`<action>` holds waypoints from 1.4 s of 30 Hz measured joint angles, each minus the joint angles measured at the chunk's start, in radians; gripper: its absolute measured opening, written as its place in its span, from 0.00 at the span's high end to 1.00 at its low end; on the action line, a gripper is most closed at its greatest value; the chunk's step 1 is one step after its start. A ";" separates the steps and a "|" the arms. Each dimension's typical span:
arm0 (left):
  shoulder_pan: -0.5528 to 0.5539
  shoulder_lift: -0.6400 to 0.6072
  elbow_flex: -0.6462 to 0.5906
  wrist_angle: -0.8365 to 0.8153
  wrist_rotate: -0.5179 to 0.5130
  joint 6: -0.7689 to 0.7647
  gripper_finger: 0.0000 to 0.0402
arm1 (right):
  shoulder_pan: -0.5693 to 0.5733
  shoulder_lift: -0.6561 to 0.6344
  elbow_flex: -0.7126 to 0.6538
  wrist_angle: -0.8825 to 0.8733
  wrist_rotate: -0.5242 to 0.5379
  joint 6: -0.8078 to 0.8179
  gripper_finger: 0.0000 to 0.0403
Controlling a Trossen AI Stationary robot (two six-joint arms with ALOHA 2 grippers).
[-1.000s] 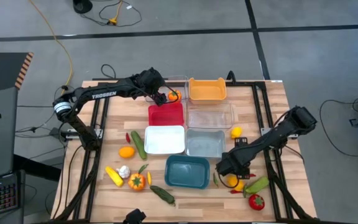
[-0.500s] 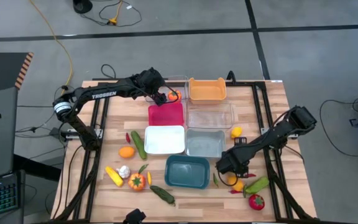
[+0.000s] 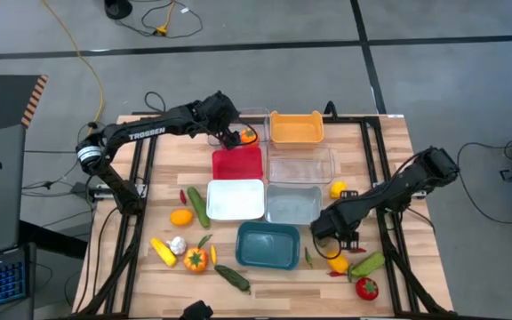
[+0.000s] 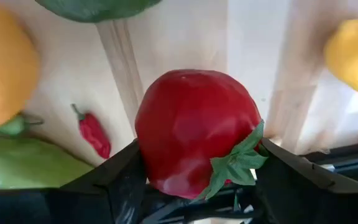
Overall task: Sort produce into baskets
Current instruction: Put the top red tomato into the top transparent bin
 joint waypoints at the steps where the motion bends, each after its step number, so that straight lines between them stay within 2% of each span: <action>1: -0.006 0.000 0.022 -0.019 0.007 0.008 0.04 | -0.013 -0.019 0.014 -0.007 0.000 0.000 0.27; 5: -0.025 0.000 0.117 -0.135 0.027 0.051 0.04 | -0.072 -0.095 0.067 -0.018 0.032 0.000 0.27; 9: -0.046 0.000 0.212 -0.272 0.052 0.086 0.04 | -0.140 -0.168 0.130 -0.019 0.121 -0.008 0.27; 14: -0.078 0.000 0.302 -0.409 0.085 0.094 0.04 | -0.224 -0.242 0.208 0.014 0.305 -0.094 0.27; 18: -0.102 -0.012 0.324 -0.491 0.129 0.138 0.04 | -0.305 -0.281 0.221 0.170 0.434 -0.228 0.27; 24: -0.111 -0.081 0.324 -0.597 0.190 0.118 0.04 | -0.446 -0.261 0.221 0.524 0.434 -0.516 0.27; 30: -0.112 -0.164 0.318 -0.706 0.198 0.034 0.04 | -0.575 -0.159 0.221 0.875 0.426 -0.731 0.27; 35: -0.114 -0.216 0.282 -0.765 0.210 -0.005 0.04 | -0.659 -0.042 0.220 1.101 0.414 -0.812 0.26; 42: -0.124 -0.287 0.167 -0.798 0.227 -0.066 0.04 | -0.734 0.110 0.219 1.283 0.370 -0.820 0.25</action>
